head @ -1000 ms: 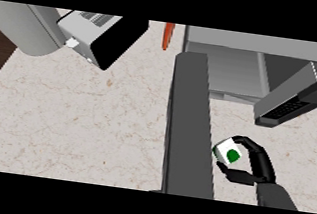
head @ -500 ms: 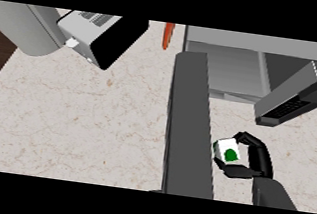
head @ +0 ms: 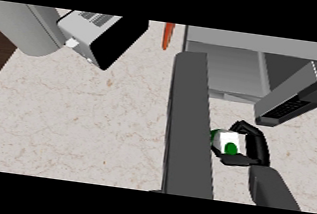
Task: Pick up the milk, place it into the microwave and close the microwave
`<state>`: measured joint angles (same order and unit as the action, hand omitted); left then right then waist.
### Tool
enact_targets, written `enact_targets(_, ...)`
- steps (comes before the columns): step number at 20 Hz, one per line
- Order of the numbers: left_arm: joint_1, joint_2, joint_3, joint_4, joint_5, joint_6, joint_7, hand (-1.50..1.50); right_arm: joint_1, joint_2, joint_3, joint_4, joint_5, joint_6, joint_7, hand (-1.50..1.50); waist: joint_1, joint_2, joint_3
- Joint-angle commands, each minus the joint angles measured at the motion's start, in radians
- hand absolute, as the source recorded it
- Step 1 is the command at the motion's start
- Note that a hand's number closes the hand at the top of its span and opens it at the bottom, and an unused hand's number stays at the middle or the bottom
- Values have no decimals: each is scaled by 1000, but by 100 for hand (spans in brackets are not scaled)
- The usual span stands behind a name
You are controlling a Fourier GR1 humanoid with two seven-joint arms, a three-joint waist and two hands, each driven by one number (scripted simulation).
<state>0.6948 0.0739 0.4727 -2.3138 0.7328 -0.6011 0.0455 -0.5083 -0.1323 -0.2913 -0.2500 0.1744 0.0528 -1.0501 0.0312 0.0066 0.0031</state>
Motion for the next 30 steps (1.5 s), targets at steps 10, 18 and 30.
enact_targets(10,-73,17,17,-43,34,40,50,-150,-215,-54,-29,30,-3,-52,73,150,4,5,0)
enact_targets(18,-80,39,28,14,69,-29,29,-150,-358,-102,-37,100,16,-127,199,150,44,17,0)
enact_targets(30,-177,93,26,54,76,-3,51,-150,-455,-173,-11,128,73,-322,290,150,94,50,3)
